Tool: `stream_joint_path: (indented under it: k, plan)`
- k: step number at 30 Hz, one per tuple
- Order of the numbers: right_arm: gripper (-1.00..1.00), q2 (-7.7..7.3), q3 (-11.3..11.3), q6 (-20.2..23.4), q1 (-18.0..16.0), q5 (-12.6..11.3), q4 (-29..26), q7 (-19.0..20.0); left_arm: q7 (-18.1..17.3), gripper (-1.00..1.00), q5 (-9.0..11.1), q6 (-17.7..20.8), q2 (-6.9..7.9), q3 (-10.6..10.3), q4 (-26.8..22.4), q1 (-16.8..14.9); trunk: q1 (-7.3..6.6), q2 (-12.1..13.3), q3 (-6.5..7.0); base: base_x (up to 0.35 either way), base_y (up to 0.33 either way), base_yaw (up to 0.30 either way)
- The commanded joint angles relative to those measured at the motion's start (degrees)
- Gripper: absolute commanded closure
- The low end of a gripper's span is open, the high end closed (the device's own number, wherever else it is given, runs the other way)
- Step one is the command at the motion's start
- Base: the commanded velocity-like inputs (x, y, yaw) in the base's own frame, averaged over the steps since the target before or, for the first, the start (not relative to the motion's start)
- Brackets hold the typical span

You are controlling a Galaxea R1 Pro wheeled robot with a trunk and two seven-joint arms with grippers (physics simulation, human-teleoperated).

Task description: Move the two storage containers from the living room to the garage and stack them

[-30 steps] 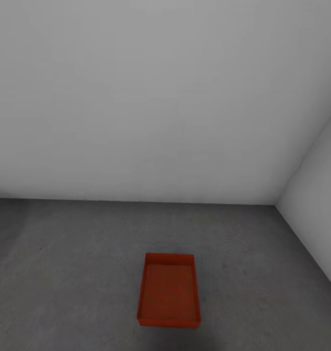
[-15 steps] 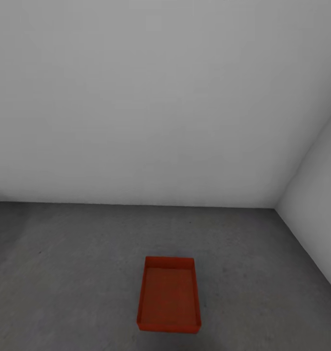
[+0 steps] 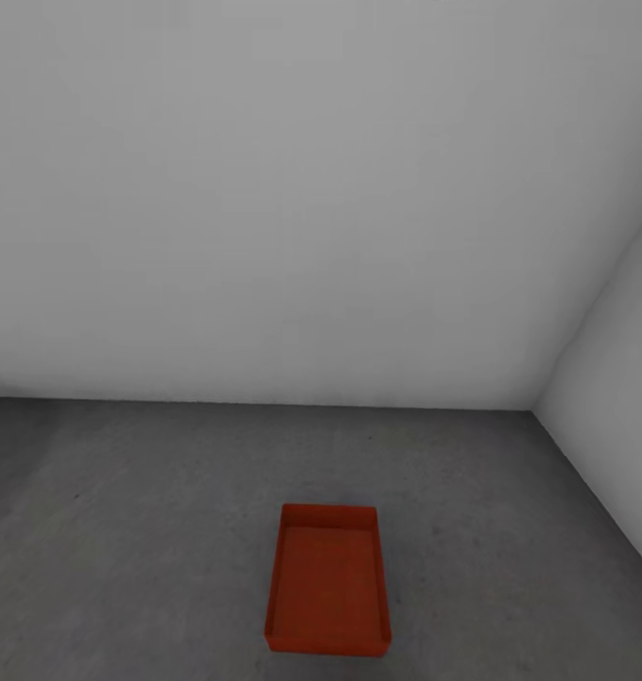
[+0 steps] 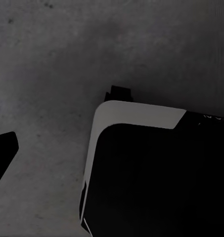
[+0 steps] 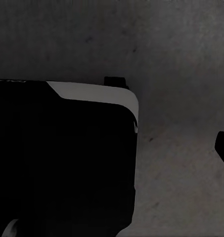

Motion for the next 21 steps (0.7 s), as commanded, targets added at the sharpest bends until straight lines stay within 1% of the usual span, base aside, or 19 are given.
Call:
stream_joint_path:
  k: [1, 6, 21]
  plan:
    - [-1.0, 0.05, 0.48, -0.28, -0.06, -0.48, 0.17, -0.07, 0.07, -1.0, 0.44, 0.25, -0.15, -0.01, -0.04, -0.03, 0.01, -0.04, 0.03, 0.0, 0.0, 0.0]
    - [-1.0, 0.0, 0.48, -0.3, -0.06, -0.47, 0.17, -0.1, 0.14, -1.0, 0.44, 0.25, -0.37, 0.0, -0.04, -0.03, 0.01, -0.04, 0.49, 0.0, 0.0, 0.0]
    - [-1.0, -0.01, 0.48, -0.43, -0.06, -0.47, 0.17, -0.16, 0.15, -1.0, 0.44, 0.25, -0.41, -0.06, -0.04, -0.03, 0.01, -0.04, 1.86, 0.0, 0.0, 0.0]
